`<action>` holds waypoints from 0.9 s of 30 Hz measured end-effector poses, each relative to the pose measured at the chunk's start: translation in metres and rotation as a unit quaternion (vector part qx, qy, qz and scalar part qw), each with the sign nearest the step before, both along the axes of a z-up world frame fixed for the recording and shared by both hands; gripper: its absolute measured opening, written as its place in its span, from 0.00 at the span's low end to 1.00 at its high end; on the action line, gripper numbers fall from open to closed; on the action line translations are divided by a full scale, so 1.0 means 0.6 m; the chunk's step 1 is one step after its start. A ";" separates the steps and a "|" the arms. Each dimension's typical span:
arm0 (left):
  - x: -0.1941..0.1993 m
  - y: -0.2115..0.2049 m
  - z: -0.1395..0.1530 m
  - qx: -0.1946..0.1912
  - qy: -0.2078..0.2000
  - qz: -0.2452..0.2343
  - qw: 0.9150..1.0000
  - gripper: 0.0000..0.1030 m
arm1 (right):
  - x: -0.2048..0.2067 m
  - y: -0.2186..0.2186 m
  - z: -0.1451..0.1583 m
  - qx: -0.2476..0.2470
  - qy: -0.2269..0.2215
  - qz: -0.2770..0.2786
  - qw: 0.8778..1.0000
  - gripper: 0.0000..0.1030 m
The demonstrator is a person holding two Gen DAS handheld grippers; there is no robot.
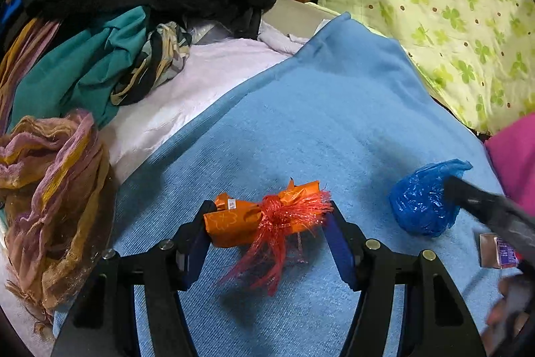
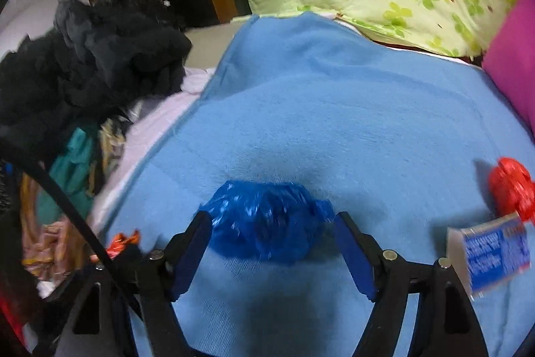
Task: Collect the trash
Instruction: 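Grasp the blue plastic bag with the right tool while the left tool holds the package, then carry the orange package and blue bag to the red basket and release both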
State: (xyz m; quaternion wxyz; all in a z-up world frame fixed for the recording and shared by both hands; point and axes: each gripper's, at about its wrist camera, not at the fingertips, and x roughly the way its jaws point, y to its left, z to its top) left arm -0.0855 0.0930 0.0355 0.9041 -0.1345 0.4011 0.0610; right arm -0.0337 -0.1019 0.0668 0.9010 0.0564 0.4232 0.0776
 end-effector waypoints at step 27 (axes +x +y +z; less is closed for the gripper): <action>-0.032 -0.054 0.020 0.072 -0.019 -0.030 0.997 0.64 | -0.213 -0.166 0.072 0.053 -0.024 -0.043 0.997 0.57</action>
